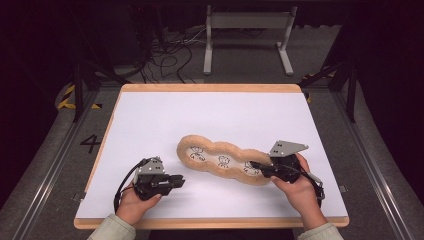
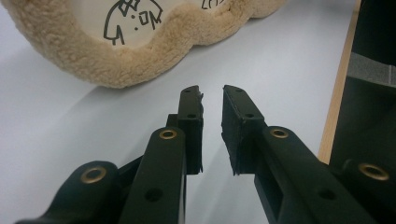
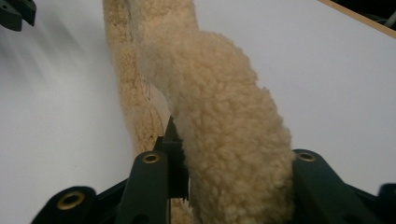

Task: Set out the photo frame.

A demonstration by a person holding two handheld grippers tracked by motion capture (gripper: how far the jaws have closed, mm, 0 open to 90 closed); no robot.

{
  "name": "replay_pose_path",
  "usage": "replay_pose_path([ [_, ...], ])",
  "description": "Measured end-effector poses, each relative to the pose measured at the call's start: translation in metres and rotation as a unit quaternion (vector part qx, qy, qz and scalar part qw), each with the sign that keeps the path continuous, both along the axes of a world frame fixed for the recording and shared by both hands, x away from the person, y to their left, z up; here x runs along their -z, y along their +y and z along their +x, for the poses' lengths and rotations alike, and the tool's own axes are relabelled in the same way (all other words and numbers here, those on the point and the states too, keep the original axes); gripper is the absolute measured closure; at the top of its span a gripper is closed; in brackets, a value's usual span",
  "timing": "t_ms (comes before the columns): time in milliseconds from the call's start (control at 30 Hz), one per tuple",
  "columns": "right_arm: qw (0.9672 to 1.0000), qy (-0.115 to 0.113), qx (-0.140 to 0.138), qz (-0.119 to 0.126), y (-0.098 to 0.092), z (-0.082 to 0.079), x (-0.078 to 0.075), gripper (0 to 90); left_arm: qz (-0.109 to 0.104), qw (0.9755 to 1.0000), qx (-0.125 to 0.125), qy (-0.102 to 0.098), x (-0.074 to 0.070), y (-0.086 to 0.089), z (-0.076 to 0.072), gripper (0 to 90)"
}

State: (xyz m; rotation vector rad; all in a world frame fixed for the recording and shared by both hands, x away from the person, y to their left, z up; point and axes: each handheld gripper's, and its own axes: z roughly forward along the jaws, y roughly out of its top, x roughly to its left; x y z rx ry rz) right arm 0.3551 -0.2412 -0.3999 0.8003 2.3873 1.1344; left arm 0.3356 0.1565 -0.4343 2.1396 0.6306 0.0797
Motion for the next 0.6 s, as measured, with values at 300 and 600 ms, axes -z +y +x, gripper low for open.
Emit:
replay_pose_path([
  [300, 0.9985, -0.016, 0.053, -0.003, -0.008, -0.001, 0.0, 48.3, 0.005, 0.9997, -0.024, 0.002, 0.0, 0.001, 0.004, 76.8],
  [600, 0.9928, -0.039, 0.112, -0.014, -0.026, -0.003, 0.001, 43.8, 0.012, 0.9991, -0.039, 0.006, 0.001, -0.001, 0.01, 75.5],
])
